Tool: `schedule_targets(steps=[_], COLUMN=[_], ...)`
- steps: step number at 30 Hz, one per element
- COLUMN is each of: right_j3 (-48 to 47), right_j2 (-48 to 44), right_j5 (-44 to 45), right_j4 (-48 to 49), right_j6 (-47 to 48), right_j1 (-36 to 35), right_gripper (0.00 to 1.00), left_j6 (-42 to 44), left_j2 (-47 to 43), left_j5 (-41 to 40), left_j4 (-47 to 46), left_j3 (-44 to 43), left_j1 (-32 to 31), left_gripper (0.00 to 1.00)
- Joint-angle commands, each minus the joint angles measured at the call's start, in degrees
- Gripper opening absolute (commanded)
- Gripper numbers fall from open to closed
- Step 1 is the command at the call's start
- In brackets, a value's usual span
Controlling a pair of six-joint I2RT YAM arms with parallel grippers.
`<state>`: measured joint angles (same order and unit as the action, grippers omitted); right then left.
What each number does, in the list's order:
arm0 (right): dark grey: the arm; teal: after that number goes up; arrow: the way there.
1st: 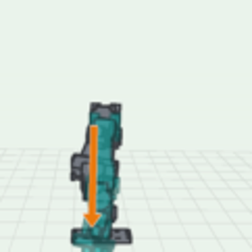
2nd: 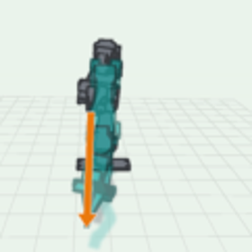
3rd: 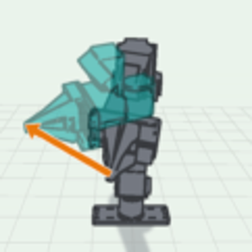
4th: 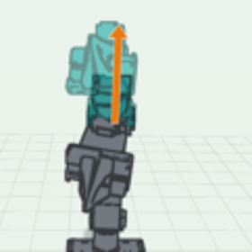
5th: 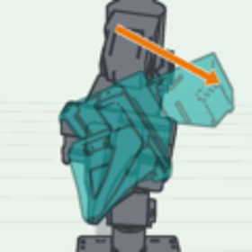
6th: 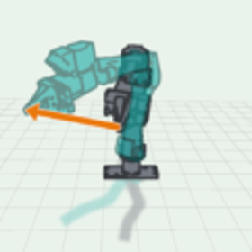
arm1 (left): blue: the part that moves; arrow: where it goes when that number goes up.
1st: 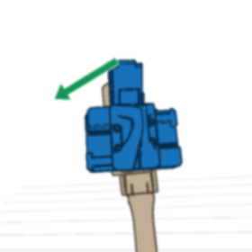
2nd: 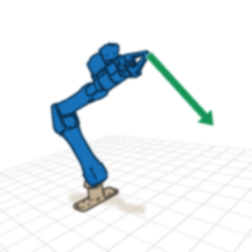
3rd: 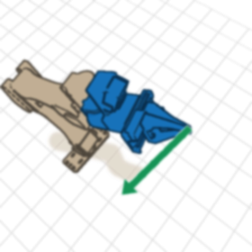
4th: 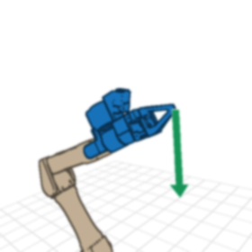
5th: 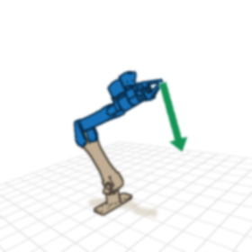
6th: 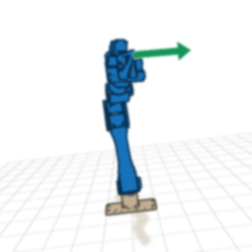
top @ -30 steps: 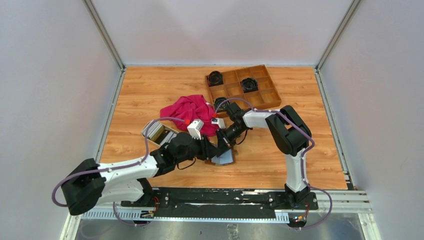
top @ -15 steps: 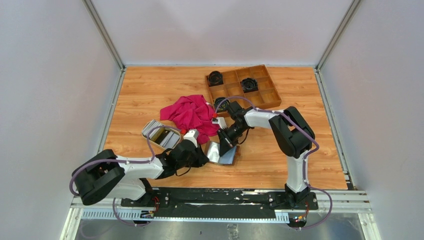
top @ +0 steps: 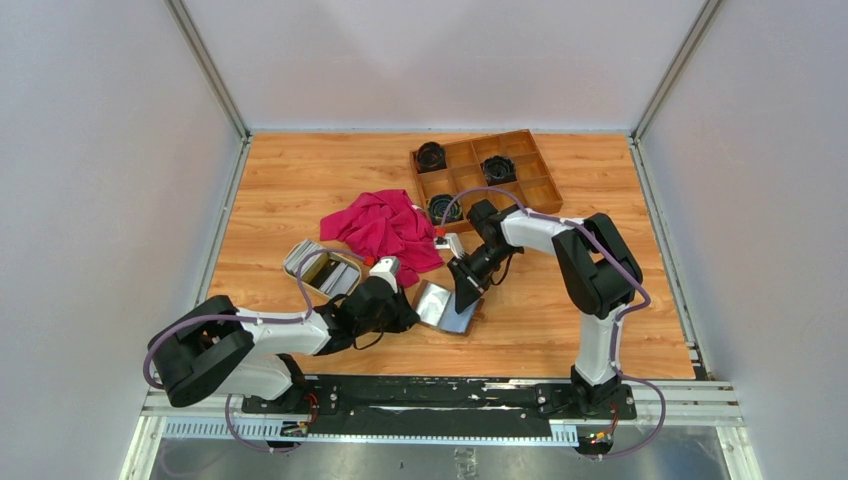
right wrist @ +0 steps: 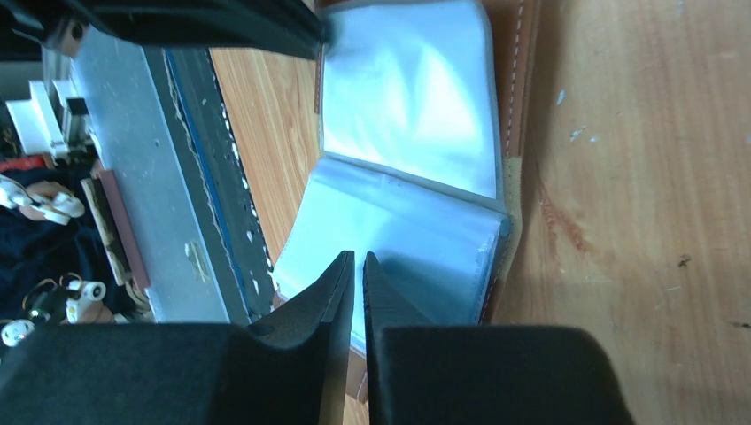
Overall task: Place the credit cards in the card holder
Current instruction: Open the card holder at the center of the board.
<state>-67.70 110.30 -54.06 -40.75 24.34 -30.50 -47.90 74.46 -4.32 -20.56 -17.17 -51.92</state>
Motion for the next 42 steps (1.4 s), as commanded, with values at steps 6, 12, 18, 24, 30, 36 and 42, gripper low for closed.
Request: schedule_targets(steps=[6,12,18,24,30,36,42], right_j3=[0.1,0.0,1.9,5.6,9.6,10.2,11.3], right_j2=[1.9,0.1,-8.5,-16.2,-21.2,-25.6,-27.3], right_j5=[14.5,16.5,8.6,2.1,3.4,9.3,7.3], right_j4=[-6.3,-3.9,-2.5,-1.8,0.7,5.7,2.2], right_j6=[9.7,10.1,16.2,26.1,34.8,36.8,59.6], right_j1=[-1.2,-1.8,-1.8,-1.9,-3.6,-5.4,-5.9], right_gripper=[0.11,0.11,0.11,0.11,0.12,0.21,0.56], left_j6=[1.1,0.9,0.6,0.3,0.1,0.0,0.3], left_j2=[-1.9,-2.7,-2.5,-1.0,-0.6,-0.6,-1.0], left_j5=[2.4,5.2,5.4,5.7,6.4,6.5,6.3], left_j4=[2.3,2.3,2.2,2.2,2.2,2.2,2.2], left_j3=[-2.1,-4.1,-4.4,-5.2,-6.1,-5.8,-5.8], left_j1=[0.4,0.4,0.4,0.4,0.4,0.4,0.5], left_gripper=[0.14,0.16,0.16,0.16,0.17,0.17,0.17])
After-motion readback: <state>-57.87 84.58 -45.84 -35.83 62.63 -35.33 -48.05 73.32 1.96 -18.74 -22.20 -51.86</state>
